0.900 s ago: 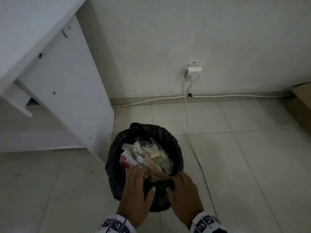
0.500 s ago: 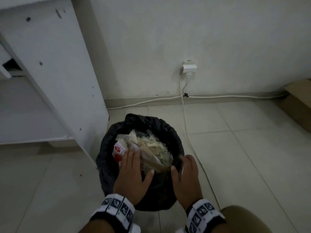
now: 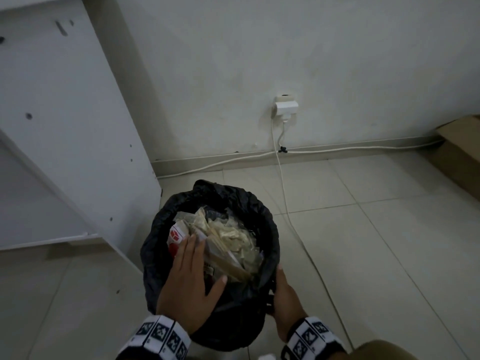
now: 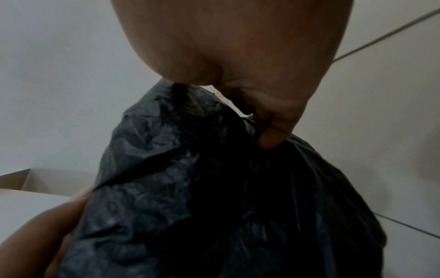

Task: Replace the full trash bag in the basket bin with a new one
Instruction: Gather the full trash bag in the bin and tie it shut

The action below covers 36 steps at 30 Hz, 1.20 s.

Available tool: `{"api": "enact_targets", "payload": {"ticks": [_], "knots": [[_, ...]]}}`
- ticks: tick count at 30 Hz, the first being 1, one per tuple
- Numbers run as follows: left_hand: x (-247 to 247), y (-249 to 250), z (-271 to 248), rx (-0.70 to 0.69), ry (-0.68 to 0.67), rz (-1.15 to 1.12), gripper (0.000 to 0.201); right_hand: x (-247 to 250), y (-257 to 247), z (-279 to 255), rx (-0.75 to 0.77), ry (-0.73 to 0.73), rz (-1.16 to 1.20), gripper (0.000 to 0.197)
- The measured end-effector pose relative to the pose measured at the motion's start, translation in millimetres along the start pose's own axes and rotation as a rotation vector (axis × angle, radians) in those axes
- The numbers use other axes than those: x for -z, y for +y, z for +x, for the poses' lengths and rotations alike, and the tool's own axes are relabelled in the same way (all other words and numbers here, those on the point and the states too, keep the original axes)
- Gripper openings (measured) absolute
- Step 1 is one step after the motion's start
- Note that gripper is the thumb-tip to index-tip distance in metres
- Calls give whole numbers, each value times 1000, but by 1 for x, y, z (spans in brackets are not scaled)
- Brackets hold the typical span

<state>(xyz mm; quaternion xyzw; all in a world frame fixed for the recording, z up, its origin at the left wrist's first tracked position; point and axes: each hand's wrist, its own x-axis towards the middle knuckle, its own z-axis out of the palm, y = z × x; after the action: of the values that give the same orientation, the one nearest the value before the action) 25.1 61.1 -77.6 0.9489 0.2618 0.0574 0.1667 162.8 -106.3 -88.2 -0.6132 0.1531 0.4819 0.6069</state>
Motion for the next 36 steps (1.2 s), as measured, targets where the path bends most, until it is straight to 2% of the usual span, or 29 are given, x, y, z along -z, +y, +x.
{"api": "enact_targets", "payload": {"ticks": [2, 4, 8, 10, 13, 18, 21, 24, 28, 32, 34, 36], "knots": [[1, -1, 0, 3, -9, -1, 97, -1, -1, 8, -30, 27, -9, 64], [2, -1, 0, -1, -19, 2, 97, 3, 6, 15, 6, 46, -107, 59], [3, -2, 3, -3, -33, -2, 99, 14, 18, 16, 104, 33, -308, 29], [5, -2, 4, -5, -47, 4, 101, 21, 20, 21, 79, 13, -302, 22], [7, -1, 5, -10, -58, 15, 100, 24, 26, 31, -12, -71, -116, 25], [8, -2, 5, -7, -45, 4, 101, 30, 26, 43, 122, 87, -172, 29], [9, -5, 4, -14, -31, -35, 100, 37, 4, 37, 211, 120, -6, 21], [9, -5, 4, -28, -13, -108, 98, 37, -34, 14, 421, 74, 159, 23], [15, -4, 5, 6, 14, -321, 100, 8, -68, -31, 668, -44, -30, 22], [23, 9, 16, 16, 88, -513, 75, -22, -65, -40, 846, -67, -425, 21], [36, 27, 26, 50, 18, -654, 54, -34, -58, -39, 883, -90, -582, 23], [49, 47, 37, 82, -96, -842, 32, -41, -54, -40, 839, -142, -618, 29]]}}
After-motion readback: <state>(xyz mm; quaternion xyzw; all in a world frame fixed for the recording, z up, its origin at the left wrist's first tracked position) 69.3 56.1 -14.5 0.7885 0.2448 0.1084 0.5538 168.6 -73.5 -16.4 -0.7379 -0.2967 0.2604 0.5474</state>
